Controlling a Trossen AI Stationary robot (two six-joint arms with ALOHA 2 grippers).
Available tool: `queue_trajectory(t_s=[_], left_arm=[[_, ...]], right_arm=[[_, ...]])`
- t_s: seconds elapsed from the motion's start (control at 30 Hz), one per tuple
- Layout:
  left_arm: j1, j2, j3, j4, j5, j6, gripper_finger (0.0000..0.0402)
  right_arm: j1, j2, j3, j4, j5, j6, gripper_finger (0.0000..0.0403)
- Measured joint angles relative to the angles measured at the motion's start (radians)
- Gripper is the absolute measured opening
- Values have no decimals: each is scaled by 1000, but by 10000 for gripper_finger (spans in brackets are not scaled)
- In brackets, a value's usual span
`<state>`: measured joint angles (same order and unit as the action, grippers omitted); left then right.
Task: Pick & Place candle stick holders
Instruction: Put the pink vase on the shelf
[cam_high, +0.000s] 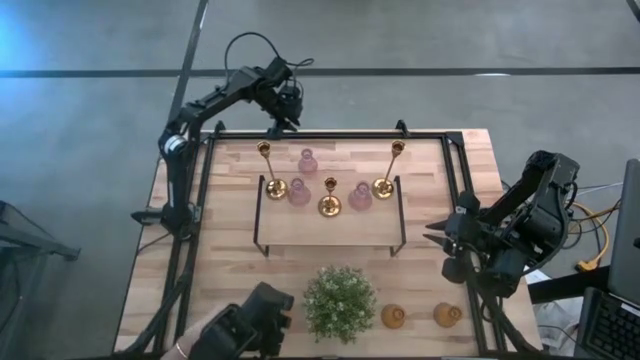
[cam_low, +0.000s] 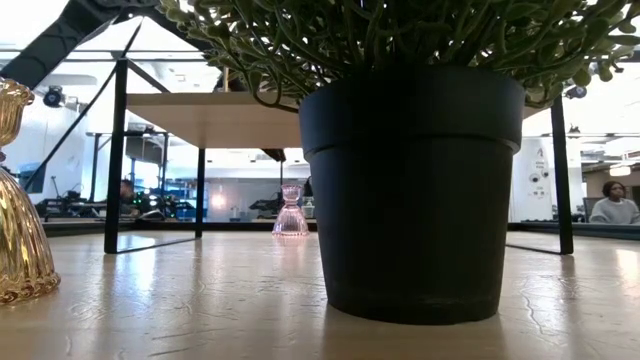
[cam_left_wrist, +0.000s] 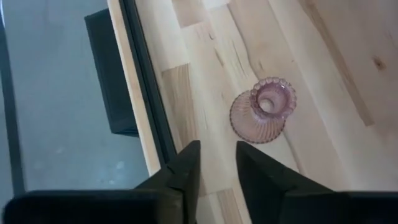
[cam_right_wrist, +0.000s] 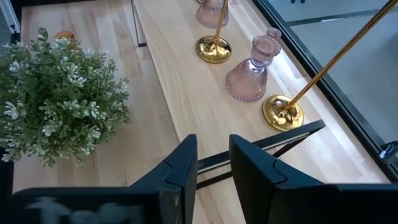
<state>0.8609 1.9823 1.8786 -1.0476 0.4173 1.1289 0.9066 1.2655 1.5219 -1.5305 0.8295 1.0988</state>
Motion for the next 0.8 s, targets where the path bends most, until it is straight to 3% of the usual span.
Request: queue_trajectory(t_s=[0.17, 0.57, 0.8], left_arm=[[-35, 2, 0, 0, -10, 23, 127], [-100, 30, -2, -20, -16, 47, 124], [-125, 43, -11, -15, -16, 57, 124]], right_arm=[[0, 0, 0, 1, 0, 0, 90], [0, 0, 0, 3, 0, 0, 68], [0, 0, 0, 3, 0, 0, 77]])
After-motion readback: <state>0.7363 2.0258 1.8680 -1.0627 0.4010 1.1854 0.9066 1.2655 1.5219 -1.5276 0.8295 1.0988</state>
